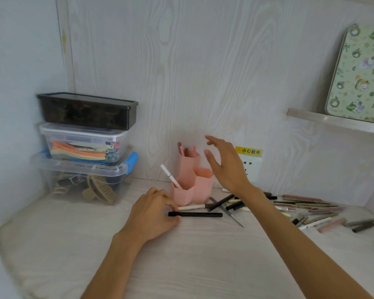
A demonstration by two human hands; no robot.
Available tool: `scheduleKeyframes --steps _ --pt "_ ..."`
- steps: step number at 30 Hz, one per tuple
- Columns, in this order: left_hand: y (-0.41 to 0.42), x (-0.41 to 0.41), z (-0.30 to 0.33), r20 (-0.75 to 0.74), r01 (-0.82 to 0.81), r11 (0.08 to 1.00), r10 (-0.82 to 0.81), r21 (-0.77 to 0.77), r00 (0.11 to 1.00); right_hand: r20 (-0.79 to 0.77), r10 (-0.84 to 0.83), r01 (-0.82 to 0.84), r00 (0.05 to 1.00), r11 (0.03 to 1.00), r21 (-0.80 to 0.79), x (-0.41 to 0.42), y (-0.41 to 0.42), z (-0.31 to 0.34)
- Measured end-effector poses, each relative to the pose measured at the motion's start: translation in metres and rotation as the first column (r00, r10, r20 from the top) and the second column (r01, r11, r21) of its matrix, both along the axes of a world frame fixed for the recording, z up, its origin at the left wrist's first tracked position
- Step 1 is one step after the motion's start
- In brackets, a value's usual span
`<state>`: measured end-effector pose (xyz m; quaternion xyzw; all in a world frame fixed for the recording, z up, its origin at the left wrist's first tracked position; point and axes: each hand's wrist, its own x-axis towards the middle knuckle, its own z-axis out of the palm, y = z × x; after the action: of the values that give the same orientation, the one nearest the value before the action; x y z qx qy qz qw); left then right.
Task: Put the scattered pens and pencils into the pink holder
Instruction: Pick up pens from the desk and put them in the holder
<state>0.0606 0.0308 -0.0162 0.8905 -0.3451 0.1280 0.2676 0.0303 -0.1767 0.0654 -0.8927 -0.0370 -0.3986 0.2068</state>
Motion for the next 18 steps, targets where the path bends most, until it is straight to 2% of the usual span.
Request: scheduleKeyframes --steps 2,5,8,11,14,16,18 --pt "0.001 0.001 0.000 -0.001 -0.009 1.000 0.009 0.011 1.000 0.012 -0.068 0.067 0.998 0.997 0.046 -0.019 -0.012 -0.020" --pt "0.000 0.001 0.002 -0.023 0.023 0.999 -0.023 -0.039 0.999 -0.239 -0.104 0.112 0.965 0.994 0.020 -0.043 -0.033 -0.056" --pt "-0.004 -0.003 0.006 -0.130 0.079 0.962 -0.116 -0.261 0.985 -0.391 -0.056 0.082 0.919 0.995 0.049 -0.058 -0.047 -0.081" --pt "-0.010 -0.010 0.013 -0.230 0.095 0.854 -0.243 -0.511 0.942 -0.394 -0.037 0.055 0.919 0.998 0.033 -0.062 -0.050 -0.085" --pt "-0.016 -0.018 0.022 -0.199 0.067 0.713 -0.283 -0.698 0.938 -0.389 -0.030 0.022 0.921 0.999 -0.026 -0.063 -0.049 -0.083" --pt "-0.019 -0.023 0.032 -0.122 0.048 0.611 -0.234 -0.790 0.964 -0.398 -0.017 -0.007 0.917 0.998 -0.059 -0.065 -0.049 -0.084" --pt "-0.025 -0.027 0.045 -0.015 0.038 0.543 -0.093 -0.839 0.996 -0.389 0.001 -0.031 0.921 0.997 -0.071 -0.065 -0.047 -0.085"
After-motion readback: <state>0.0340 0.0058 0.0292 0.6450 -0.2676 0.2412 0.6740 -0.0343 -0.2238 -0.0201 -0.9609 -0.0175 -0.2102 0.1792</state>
